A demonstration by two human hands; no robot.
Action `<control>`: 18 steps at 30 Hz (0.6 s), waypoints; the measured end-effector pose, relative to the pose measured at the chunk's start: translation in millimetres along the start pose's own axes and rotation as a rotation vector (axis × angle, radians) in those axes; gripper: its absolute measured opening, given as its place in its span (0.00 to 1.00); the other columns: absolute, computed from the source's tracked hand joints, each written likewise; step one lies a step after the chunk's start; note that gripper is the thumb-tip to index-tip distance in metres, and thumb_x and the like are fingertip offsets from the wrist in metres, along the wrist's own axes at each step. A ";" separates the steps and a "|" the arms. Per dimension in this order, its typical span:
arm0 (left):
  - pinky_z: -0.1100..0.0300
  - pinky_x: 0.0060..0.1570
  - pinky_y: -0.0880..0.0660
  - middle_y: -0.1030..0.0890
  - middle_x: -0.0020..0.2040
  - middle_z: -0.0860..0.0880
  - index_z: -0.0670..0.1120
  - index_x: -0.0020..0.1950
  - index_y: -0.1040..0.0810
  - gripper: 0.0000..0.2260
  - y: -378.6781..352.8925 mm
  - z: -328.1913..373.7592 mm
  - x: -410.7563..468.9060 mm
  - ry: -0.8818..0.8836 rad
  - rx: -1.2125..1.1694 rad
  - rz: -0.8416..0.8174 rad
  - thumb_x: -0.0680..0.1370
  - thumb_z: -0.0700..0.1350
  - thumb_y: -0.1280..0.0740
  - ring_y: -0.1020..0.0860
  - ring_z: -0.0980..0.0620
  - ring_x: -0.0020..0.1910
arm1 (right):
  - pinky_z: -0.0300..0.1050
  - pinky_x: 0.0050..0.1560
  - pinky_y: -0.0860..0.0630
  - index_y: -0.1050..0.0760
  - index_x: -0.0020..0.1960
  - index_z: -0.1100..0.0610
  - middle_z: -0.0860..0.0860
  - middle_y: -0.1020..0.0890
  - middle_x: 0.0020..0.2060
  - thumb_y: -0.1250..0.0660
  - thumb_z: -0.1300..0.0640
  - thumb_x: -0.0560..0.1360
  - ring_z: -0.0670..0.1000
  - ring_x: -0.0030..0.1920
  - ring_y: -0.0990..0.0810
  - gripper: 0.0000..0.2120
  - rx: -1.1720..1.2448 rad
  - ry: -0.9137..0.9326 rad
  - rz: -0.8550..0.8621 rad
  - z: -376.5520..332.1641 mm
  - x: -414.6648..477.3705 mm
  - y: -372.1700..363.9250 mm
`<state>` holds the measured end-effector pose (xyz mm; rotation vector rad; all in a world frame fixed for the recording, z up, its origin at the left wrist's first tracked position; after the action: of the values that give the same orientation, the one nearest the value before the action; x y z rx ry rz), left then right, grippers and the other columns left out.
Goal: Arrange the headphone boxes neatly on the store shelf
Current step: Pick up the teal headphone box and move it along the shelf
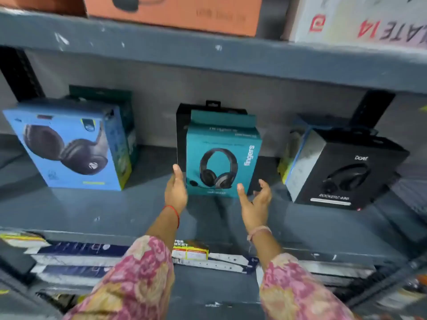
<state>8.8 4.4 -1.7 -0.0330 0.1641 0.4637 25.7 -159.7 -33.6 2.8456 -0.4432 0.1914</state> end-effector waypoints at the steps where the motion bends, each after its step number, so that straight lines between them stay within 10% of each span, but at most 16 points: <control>1: 0.48 0.73 0.43 0.33 0.72 0.42 0.44 0.70 0.36 0.29 -1.1 -1.9 3.1 0.039 -0.034 -0.046 0.79 0.60 0.58 0.36 0.43 0.71 | 0.51 0.66 0.34 0.43 0.70 0.57 0.56 0.40 0.70 0.34 0.52 0.72 0.55 0.66 0.33 0.31 0.066 -0.050 -0.014 5.1 9.9 -5.4; 4: 0.45 0.73 0.45 0.34 0.73 0.44 0.52 0.70 0.33 0.40 -7.4 -20.7 22.0 0.053 -0.054 -0.082 0.69 0.75 0.56 0.37 0.44 0.72 | 0.52 0.71 0.37 0.44 0.72 0.53 0.55 0.36 0.71 0.36 0.55 0.74 0.51 0.66 0.33 0.30 0.152 -0.110 -0.138 18.1 29.7 -16.5; 7: 0.48 0.73 0.48 0.38 0.74 0.45 0.58 0.70 0.35 0.31 -0.4 -38.4 29.3 0.034 -0.022 0.020 0.73 0.71 0.57 0.42 0.44 0.73 | 0.41 0.64 0.33 0.35 0.68 0.54 0.55 0.30 0.60 0.36 0.57 0.74 0.44 0.52 0.27 0.23 0.142 -0.082 -0.069 25.2 23.9 -12.3; 12: 0.37 0.72 0.48 0.44 0.76 0.41 0.53 0.74 0.43 0.49 26.3 -21.2 2.0 -0.044 -0.061 -0.008 0.57 0.74 0.59 0.46 0.39 0.74 | 0.31 0.47 0.26 0.26 0.62 0.55 0.47 0.33 0.41 0.35 0.56 0.73 0.38 0.37 0.27 0.18 0.341 0.020 0.052 -5.3 -22.1 12.1; 18: 0.45 0.73 0.42 0.28 0.70 0.50 0.62 0.62 0.26 0.43 40.0 11.8 -18.4 -0.084 -0.161 -0.119 0.56 0.77 0.59 0.36 0.45 0.71 | 0.26 0.41 0.28 0.26 0.62 0.57 0.50 0.35 0.40 0.35 0.57 0.73 0.35 0.35 0.29 0.18 0.379 0.116 0.070 -33.8 -47.7 28.6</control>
<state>-23.6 32.9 13.2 -0.1803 0.0418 0.3578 -31.4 -163.5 -2.7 3.1639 -0.5326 0.4997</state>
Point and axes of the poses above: each hand's wrist, its own x-axis towards the middle knuckle, its own y-axis out of the back of the hand, z = x × y, the point moved 1 cm from there along x, towards the middle knuckle
